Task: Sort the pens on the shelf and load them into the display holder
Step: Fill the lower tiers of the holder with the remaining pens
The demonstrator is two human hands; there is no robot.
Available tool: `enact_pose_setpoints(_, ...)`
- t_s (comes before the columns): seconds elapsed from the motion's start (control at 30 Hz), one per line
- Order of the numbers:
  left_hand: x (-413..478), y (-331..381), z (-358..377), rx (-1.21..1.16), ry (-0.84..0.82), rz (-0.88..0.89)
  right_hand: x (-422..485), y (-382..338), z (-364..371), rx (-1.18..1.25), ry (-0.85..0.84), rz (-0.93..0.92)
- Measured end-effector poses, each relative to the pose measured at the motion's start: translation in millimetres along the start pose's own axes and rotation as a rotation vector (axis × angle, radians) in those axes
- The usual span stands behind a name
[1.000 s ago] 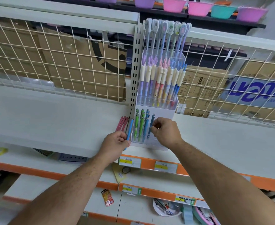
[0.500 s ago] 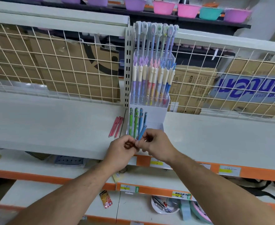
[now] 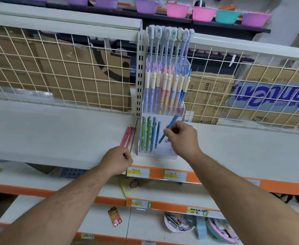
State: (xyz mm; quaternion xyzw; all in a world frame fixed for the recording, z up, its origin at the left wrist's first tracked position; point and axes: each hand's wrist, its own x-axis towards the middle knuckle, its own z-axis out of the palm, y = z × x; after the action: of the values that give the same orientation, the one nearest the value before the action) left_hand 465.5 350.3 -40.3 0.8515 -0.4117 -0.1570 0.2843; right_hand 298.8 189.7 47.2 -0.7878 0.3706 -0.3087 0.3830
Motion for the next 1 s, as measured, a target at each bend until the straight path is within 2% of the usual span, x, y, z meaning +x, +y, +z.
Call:
enact_pose_setpoints(0.47, 3.2, -6.8, 2.3, -0.027, -0.011, 0.035, 5.6, 14.3, 33.5, -0.355, -0.079, -0.011)
enact_pose_setpoints(0.83, 3.1, -9.1, 3.2, -0.057, -0.008, 0.039, 4.5, 19.9, 39.1, -0.408, -0.109, 0.009)
enact_pose_setpoints(1.0, 2.6, -9.4, 3.9, -0.065, -0.006, 0.025, -6.7, 23.2, 39.2, -0.350, -0.056, 0.041)
